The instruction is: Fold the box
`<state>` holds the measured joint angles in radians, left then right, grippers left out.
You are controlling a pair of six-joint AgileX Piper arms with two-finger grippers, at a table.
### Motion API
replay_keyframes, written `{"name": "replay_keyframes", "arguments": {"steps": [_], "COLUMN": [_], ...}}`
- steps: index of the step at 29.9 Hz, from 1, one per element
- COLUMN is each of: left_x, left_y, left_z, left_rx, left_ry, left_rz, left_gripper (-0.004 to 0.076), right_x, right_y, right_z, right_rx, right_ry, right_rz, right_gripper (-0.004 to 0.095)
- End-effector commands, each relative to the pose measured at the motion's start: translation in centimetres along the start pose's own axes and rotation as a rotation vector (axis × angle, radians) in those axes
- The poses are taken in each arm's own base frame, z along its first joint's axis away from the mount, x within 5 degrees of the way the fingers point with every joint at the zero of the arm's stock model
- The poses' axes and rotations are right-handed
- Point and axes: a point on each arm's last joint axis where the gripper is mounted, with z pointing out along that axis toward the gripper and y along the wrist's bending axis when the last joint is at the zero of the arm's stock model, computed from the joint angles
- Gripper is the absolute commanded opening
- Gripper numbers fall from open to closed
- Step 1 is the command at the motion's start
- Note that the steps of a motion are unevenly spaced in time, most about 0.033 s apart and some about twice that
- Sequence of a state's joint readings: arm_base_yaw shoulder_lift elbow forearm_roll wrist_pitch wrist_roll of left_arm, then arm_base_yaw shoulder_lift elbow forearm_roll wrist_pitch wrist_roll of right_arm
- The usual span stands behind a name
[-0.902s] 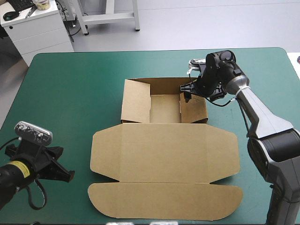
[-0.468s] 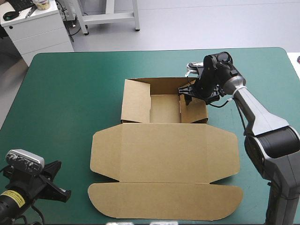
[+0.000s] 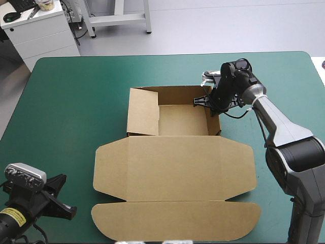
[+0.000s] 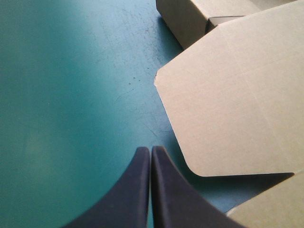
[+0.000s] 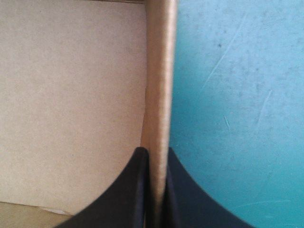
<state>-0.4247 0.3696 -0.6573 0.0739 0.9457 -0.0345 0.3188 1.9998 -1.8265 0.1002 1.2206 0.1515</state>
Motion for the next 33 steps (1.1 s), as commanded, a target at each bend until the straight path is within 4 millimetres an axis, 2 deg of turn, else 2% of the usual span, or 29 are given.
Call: {"name": "replay_keyframes", "arguments": {"steps": [1, 3, 5, 8, 12, 15, 18, 24, 27, 33], "left_x": [-1.1, -1.1, -1.1, -1.1, -1.1, -1.1, -1.1, -1.2, -1.2, -1.2], "left_y": [-0.1, -0.1, -0.1, -0.1, -0.2, -0.2, -0.2, -0.2, -0.2, -0.2], "left_z": [-0.4, -0.4, -0.4, -0.4, -0.4, -0.4, -0.4, -0.4, -0.4, -0.4], "left_rx": [0.013, 0.013, 0.013, 0.014, 0.03, 0.028, 0.028, 0.028, 0.029, 0.029], "left_ry": [-0.08, -0.08, -0.08, -0.08, -0.079, -0.079, -0.079, -0.081, -0.089, -0.089], "left_rz": [-0.011, -0.011, -0.011, -0.011, -0.024, -0.023, -0.023, -0.023, -0.023, -0.023], "left_gripper": [-0.001, -0.001, -0.001, -0.001, -0.001, -0.001, -0.001, -0.001, -0.001, -0.001], "right_x": [0.3, 0.1, -0.1, -0.4, 0.1, 0.9, 1.9, 4.1, 4.9, 5.9], "right_y": [0.0, -0.6, -1.6, -4.0, -9.1, -13.6, -17.8, -25.0, -27.7, -31.4], "right_z": [-3.3, -4.3, -6.1, -9.5, -14.0, -15.9, -16.7, -17.0, -16.4, -14.6], "right_rx": [-0.01, -0.014, -0.016, 0.003, 0.06, 0.117, 0.164, 0.244, 0.262, 0.272], "right_ry": [-0.051, -0.076, -0.127, -0.223, -0.339, -0.381, -0.394, -0.374, -0.354, -0.303], "right_rz": [-0.025, -0.022, -0.017, 0.003, 0.087, 0.173, 0.277, 0.409, 0.473, 0.555], "right_gripper": [-0.002, -0.002, -0.002, -0.002, -0.002, -0.002, -0.002, -0.002, -0.002, -0.0018]}}
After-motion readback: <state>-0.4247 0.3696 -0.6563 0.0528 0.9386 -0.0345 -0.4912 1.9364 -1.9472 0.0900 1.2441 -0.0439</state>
